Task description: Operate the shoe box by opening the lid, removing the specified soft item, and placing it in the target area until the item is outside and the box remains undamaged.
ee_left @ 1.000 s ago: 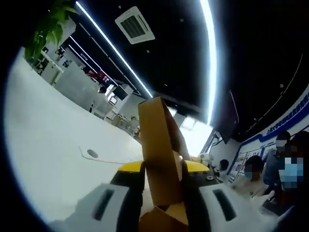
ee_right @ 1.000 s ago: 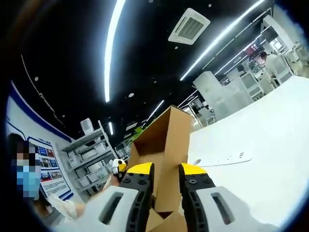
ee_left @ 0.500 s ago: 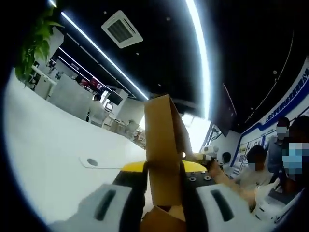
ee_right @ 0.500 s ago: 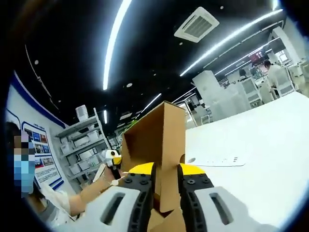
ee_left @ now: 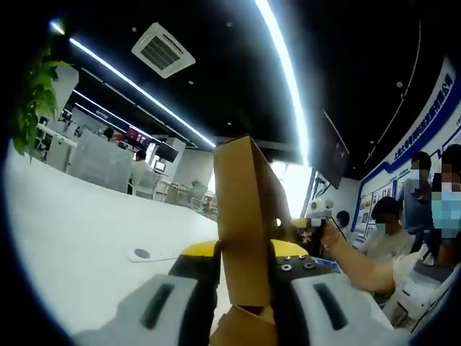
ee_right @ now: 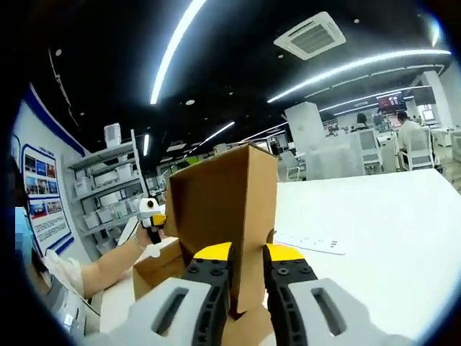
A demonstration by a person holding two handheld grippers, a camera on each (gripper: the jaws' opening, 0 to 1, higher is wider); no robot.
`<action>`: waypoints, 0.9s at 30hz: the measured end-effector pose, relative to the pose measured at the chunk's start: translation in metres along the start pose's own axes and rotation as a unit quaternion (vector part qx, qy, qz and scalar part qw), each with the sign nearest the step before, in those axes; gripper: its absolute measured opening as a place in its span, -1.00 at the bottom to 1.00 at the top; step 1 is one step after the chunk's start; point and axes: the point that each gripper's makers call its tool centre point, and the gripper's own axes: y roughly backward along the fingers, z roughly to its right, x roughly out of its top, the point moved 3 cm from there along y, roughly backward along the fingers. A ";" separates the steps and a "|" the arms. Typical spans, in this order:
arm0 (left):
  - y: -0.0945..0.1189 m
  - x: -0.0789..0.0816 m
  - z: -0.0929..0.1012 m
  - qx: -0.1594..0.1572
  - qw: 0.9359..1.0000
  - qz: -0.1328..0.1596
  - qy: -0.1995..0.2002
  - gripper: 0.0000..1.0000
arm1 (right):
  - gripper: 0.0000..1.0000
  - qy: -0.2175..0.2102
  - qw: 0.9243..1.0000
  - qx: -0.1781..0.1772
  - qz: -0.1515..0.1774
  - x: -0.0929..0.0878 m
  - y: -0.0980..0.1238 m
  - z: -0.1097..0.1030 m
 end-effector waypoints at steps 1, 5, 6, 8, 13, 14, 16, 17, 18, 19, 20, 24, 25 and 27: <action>0.000 -0.001 0.000 0.003 1.000 -0.004 -0.004 -0.48 | -0.66 0.011 1.000 -0.002 -0.005 0.000 0.000 -0.001; 0.001 -0.005 0.000 0.013 0.999 -0.017 -0.029 -0.50 | -0.62 0.036 0.999 -0.006 -0.017 -0.006 0.004 -0.009; 0.002 -0.004 -0.002 0.014 0.999 -0.019 -0.034 -0.50 | -0.62 0.042 0.999 -0.005 -0.019 -0.007 0.005 -0.011; 0.004 -0.005 -0.003 0.017 0.999 -0.020 -0.040 -0.50 | -0.62 0.054 0.998 -0.005 -0.018 -0.011 0.008 -0.013; 0.010 0.000 -0.006 0.019 0.997 -0.015 -0.070 -0.52 | -0.64 0.065 0.998 -0.014 0.011 -0.013 0.014 -0.015; 0.011 0.000 -0.005 0.019 0.997 -0.014 -0.077 -0.52 | -0.64 0.068 0.997 -0.015 0.016 -0.014 0.015 -0.017; 0.012 0.000 -0.004 0.019 0.996 -0.016 -0.085 -0.53 | -0.65 0.076 0.997 -0.017 0.021 -0.016 0.016 -0.019; 0.013 0.000 -0.002 0.019 0.995 -0.018 -0.098 -0.53 | -0.66 0.097 0.995 -0.022 0.030 -0.019 0.018 -0.022; 0.014 0.000 -0.001 0.020 0.993 -0.020 -0.110 -0.54 | -0.66 0.103 0.994 -0.022 0.035 -0.019 0.020 -0.024; 0.015 -0.001 0.001 0.020 0.993 -0.021 -0.115 -0.54 | -0.66 0.106 0.993 -0.022 0.038 -0.022 0.022 -0.028; 0.015 -0.002 0.002 0.021 0.993 -0.021 -0.117 -0.55 | -0.66 0.106 0.993 -0.022 0.040 -0.022 0.023 -0.028; 0.017 -0.003 0.009 0.026 0.991 -0.020 -0.133 -0.56 | -0.64 0.076 0.995 -0.020 0.059 -0.024 0.028 -0.032; 0.018 -0.003 0.010 0.027 0.990 -0.021 -0.136 -0.56 | -0.64 0.077 0.995 -0.019 0.059 -0.026 0.029 -0.034; 0.020 -0.001 0.010 0.027 0.989 -0.023 -0.141 -0.56 | -0.64 0.083 0.995 -0.019 0.059 -0.028 0.031 -0.038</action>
